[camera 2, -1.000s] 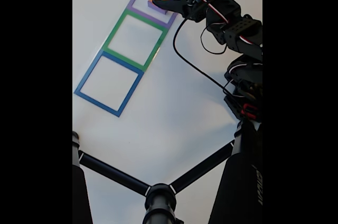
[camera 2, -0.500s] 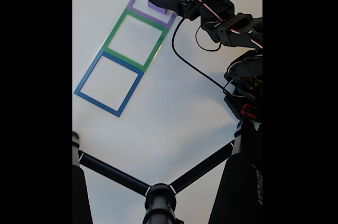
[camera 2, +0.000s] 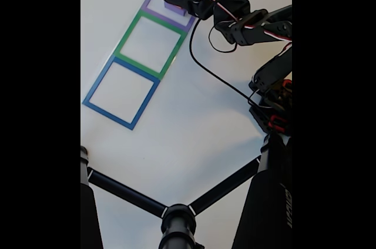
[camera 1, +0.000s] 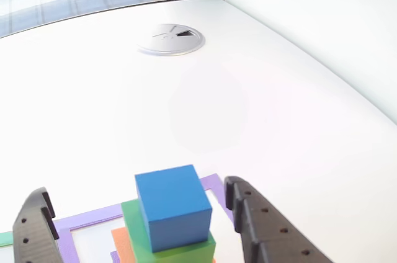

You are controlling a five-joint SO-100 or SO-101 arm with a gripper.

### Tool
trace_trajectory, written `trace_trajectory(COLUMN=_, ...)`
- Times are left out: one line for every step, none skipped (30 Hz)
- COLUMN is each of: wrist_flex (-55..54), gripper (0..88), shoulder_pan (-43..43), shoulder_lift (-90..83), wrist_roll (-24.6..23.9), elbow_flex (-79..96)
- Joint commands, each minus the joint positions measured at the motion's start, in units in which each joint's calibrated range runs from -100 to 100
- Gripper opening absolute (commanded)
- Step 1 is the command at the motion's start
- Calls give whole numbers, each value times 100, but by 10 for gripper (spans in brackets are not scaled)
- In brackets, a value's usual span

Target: Tower of hanoi

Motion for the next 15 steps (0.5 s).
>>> trace_trajectory(wrist_flex=-217, gripper=295, shoulder_pan=-133, shoulder_lift=47, wrist_roll=54, elbow_flex=-252)
trace_trajectory(wrist_flex=-225, gripper=286, shoulder_pan=-152, shoulder_lift=71, wrist_roll=54, elbow_flex=-261)
trace_trajectory(wrist_flex=-233, gripper=278, shoulder_pan=-172, shoulder_lift=95, wrist_roll=54, elbow_flex=-279)
trace_trajectory(wrist_flex=-241, gripper=273, shoulder_pan=-181, shoulder_lift=119, wrist_roll=54, elbow_flex=-288)
trace_trajectory(wrist_flex=-249, gripper=270, shoulder_pan=-200, shoulder_lift=143, wrist_roll=54, elbow_flex=-297)
trace_trajectory(wrist_flex=-266, gripper=266, shoulder_pan=-210, shoulder_lift=168, wrist_roll=54, elbow_flex=-297)
trace_trajectory(wrist_flex=-290, gripper=262, shoulder_pan=-229, shoulder_lift=192, wrist_roll=54, elbow_flex=-297)
trace_trajectory(wrist_flex=-306, gripper=259, shoulder_pan=-239, shoulder_lift=208, wrist_roll=54, elbow_flex=-297)
trace_trajectory(wrist_flex=-322, gripper=252, shoulder_pan=-258, shoulder_lift=224, wrist_roll=54, elbow_flex=-297)
trace_trajectory(wrist_flex=-330, gripper=245, shoulder_pan=-267, shoulder_lift=232, wrist_roll=54, elbow_flex=-297)
trace_trajectory(wrist_flex=-339, gripper=237, shoulder_pan=-277, shoulder_lift=240, wrist_roll=54, elbow_flex=-297)
trace_trajectory(wrist_flex=-347, gripper=223, shoulder_pan=-296, shoulder_lift=248, wrist_roll=54, elbow_flex=-297)
trace_trajectory(wrist_flex=-363, gripper=196, shoulder_pan=-306, shoulder_lift=256, wrist_roll=54, elbow_flex=-297)
trace_trajectory(wrist_flex=-379, gripper=168, shoulder_pan=-315, shoulder_lift=273, wrist_roll=54, elbow_flex=-297)
trace_trajectory(wrist_flex=-395, gripper=152, shoulder_pan=-325, shoulder_lift=281, wrist_roll=54, elbow_flex=-297)
